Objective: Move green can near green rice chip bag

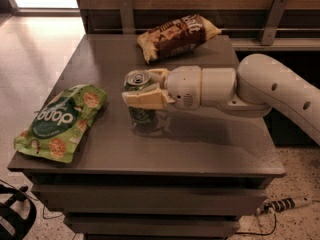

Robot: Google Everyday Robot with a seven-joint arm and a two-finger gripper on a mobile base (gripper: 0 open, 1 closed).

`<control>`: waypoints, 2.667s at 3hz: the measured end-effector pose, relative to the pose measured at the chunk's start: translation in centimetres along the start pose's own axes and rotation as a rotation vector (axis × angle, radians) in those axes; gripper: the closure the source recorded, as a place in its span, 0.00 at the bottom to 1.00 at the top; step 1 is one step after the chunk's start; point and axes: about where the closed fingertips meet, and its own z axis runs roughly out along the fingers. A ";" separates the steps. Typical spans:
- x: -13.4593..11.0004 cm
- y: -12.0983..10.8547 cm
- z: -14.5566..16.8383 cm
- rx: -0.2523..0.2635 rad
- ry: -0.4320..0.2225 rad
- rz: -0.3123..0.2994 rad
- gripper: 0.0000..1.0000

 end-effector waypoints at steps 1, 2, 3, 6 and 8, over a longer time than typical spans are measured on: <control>0.6 0.8 1.0 -0.018 -0.030 -0.003 1.00; 1.2 1.3 1.7 -0.031 -0.048 0.004 1.00; 1.5 1.7 2.4 -0.047 -0.045 0.011 1.00; 1.3 2.1 2.9 -0.059 -0.044 0.006 0.36; 1.2 2.4 3.2 -0.067 -0.044 0.003 0.00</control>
Offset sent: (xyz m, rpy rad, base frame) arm -0.0110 0.0208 -0.0229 0.0747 0.0046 0.0348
